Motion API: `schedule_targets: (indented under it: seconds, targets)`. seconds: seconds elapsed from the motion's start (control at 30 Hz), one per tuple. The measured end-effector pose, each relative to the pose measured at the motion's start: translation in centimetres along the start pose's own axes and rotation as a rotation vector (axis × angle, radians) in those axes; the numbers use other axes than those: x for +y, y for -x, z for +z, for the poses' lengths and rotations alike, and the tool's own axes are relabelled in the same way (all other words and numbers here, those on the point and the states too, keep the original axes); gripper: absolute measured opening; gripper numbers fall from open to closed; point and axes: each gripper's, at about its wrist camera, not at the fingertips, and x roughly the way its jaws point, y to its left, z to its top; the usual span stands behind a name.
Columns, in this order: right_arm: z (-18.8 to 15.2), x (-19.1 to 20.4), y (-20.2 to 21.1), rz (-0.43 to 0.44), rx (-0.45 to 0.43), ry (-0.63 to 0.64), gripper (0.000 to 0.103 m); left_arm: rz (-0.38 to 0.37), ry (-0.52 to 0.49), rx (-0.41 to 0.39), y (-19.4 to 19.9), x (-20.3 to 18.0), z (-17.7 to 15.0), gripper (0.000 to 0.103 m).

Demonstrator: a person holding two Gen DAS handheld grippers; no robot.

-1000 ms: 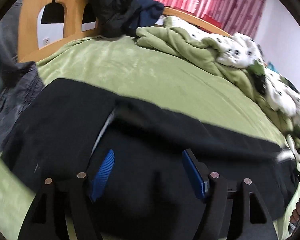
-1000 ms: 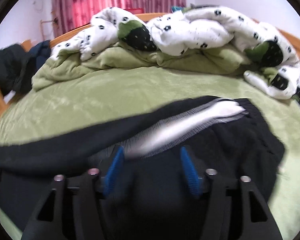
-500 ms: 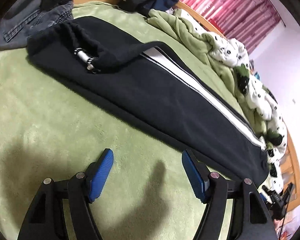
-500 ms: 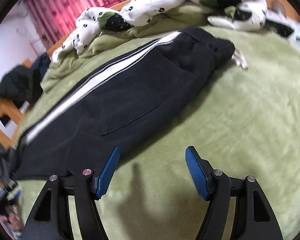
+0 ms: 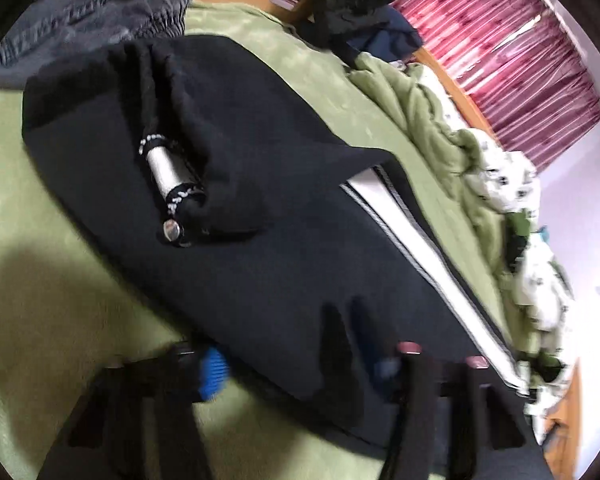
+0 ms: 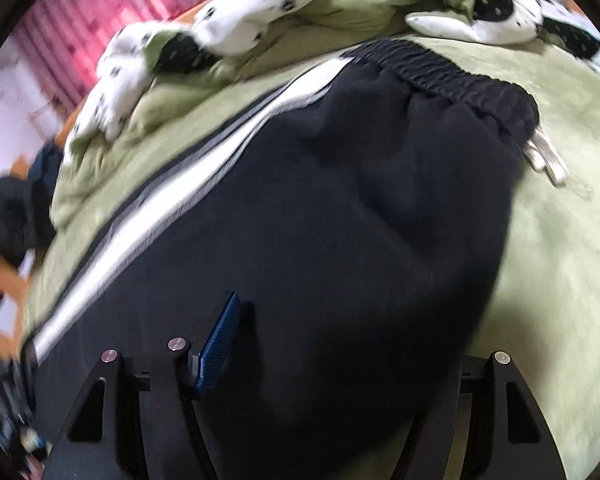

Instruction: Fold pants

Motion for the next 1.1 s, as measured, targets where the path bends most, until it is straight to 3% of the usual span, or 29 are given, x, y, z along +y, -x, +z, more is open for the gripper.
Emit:
schedule_targets:
  seconds: [0.03, 0.07, 0.1, 0.2, 0.33, 0.5, 0.67, 0.83, 0.97, 1.0, 1.1]
  targets:
    - [0.4, 0.0, -0.3, -0.014, -0.001, -0.012, 0.034, 0.033, -0.023, -0.007, -0.2, -0.4, 0.0, 0.028]
    - [0.8, 0.0, -0.5, -0.039, -0.012, -0.008, 0.022, 0.026, -0.042, -0.003, -0.2, -0.7, 0.1, 0.016]
    - [1.0, -0.1, -0.5, -0.030, -0.024, 0.002, 0.019, 0.019, -0.062, 0.006, -0.1, -1.1, 0.2, 0.012]
    - [1.3, -1.3, 0.8, 0.012, -0.067, -0.052, 0.014, 0.039, -0.137, -0.021, 1.9, -2.9, -0.1, 0.011]
    - [2.0, -2.2, 4.1, 0.064, -0.118, -0.065, 0.012, -0.014, -0.214, 0.002, 4.9, -4.8, -1.4, 0.011]
    - [2.6, -4.9, 9.9, -0.018, -0.150, 0.049, 0.012, -0.045, -0.352, 0.104, 7.8, -6.8, -7.0, 0.011]
    - [0.9, -11.7, 15.2, -0.088, -0.125, 0.065, 0.012, -0.073, -0.393, 0.199, 9.5, -6.6, -11.8, 0.012]
    - [-2.5, -16.3, 15.1, -0.103, -0.047, 0.027, 0.016, -0.009, -0.399, 0.261, 9.2, -5.4, -13.5, 0.016]
    - [-5.5, -17.7, 15.0, -0.134, -0.004, 0.040, 0.035, 0.052, -0.403, 0.250, 10.7, -4.4, -13.6, 0.041]
    - [-6.0, -17.7, 15.7, -0.133, -0.018, 0.054, 0.038, 0.073, -0.436, 0.219, 11.5, -4.1, -13.6, 0.052]
    - [-6.8, -18.5, 19.0, -0.162, -0.101, 0.092, 0.053, 0.099, -0.536, 0.155, 13.6, -3.7, -13.9, 0.062]
